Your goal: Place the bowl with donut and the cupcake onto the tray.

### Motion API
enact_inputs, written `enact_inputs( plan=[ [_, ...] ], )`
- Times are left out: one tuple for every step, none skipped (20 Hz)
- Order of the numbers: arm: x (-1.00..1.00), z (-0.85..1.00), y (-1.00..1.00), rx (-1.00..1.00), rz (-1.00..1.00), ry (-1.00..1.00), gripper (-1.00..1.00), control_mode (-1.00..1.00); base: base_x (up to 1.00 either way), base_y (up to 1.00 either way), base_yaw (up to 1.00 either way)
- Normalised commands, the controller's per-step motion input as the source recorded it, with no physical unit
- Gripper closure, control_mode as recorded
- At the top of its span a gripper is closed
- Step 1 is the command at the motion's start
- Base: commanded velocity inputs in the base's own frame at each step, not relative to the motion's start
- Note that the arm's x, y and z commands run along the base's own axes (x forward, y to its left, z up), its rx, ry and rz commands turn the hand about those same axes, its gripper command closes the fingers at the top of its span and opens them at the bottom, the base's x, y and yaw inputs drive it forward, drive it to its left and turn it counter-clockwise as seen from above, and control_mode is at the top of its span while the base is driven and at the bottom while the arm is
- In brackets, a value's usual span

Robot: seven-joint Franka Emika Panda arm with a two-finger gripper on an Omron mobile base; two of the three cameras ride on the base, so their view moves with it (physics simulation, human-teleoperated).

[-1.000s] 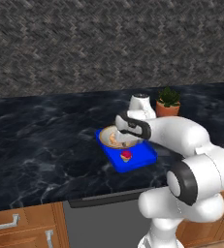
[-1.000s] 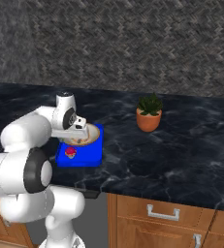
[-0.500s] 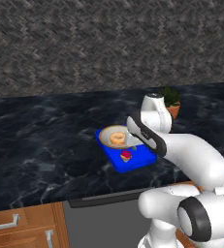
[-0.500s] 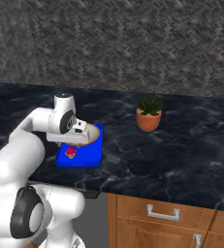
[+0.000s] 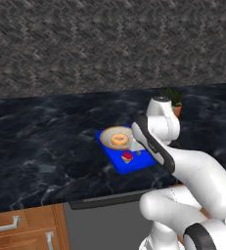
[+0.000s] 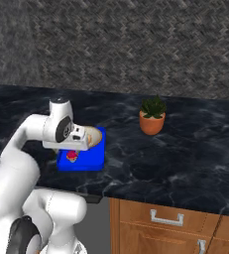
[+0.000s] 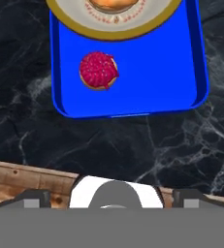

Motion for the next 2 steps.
enact_inputs(
  plan=[
    [0.00,0.00,0.00,0.00,0.00,0.00,-1.00,-1.00,0.00,0.00,0.00],
    [0.00,0.00,0.00,0.00,0.00,0.00,-1.00,-1.00,0.00,0.00,0.00]
  ],
)
